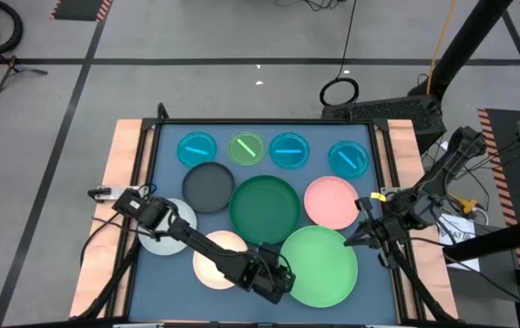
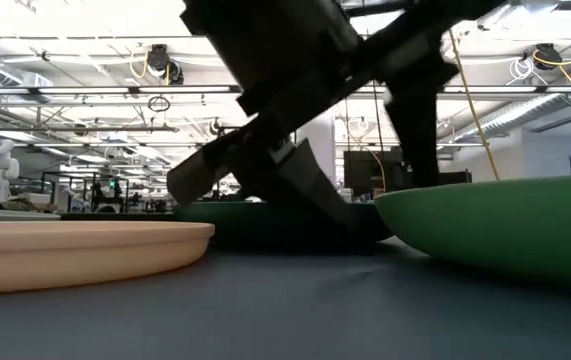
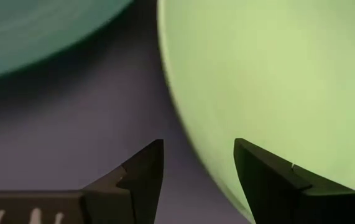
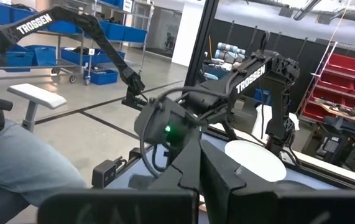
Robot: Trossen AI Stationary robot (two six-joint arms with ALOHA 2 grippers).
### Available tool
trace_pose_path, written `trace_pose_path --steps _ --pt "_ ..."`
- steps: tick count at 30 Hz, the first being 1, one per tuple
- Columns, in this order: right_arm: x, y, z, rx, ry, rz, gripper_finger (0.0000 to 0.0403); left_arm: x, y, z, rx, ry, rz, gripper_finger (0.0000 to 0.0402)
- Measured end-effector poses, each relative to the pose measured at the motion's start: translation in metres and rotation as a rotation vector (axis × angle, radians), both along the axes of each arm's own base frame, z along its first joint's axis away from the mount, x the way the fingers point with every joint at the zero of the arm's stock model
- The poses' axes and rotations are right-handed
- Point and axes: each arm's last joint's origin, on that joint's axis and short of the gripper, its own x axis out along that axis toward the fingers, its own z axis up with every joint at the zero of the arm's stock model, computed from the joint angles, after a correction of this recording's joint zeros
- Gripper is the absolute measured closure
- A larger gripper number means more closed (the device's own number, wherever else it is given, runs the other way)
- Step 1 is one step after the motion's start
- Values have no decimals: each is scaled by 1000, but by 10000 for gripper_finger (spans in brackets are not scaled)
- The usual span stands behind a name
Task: Stack plastic plates
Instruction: Stack the light green plate on the green plate
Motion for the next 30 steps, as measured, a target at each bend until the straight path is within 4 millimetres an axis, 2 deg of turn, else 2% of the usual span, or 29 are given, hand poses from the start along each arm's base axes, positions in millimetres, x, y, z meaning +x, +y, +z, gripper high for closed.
trace_pose_path --steps 3,6,18,22,26,30 --pt "0 0 0 1 -2 0 403 -1 -1 -3 2 6 -4 209" --pt "0 0 0 2 -2 -1 403 0 -3 -7 -5 0 1 235" --pt "0 -2 -1 -1 15 -53 403 2 -8 -4 20 -57 1 385" --pt "0 -2 -2 0 20 -53 403 1 -9 -2 30 -64 3 390" --pt "0 -2 -2 5 25 -53 403 -1 -9 12 57 -64 -31 390" --pt "0 -2 -2 8 28 -52 403 -9 -4 45 120 -51 -82 390"
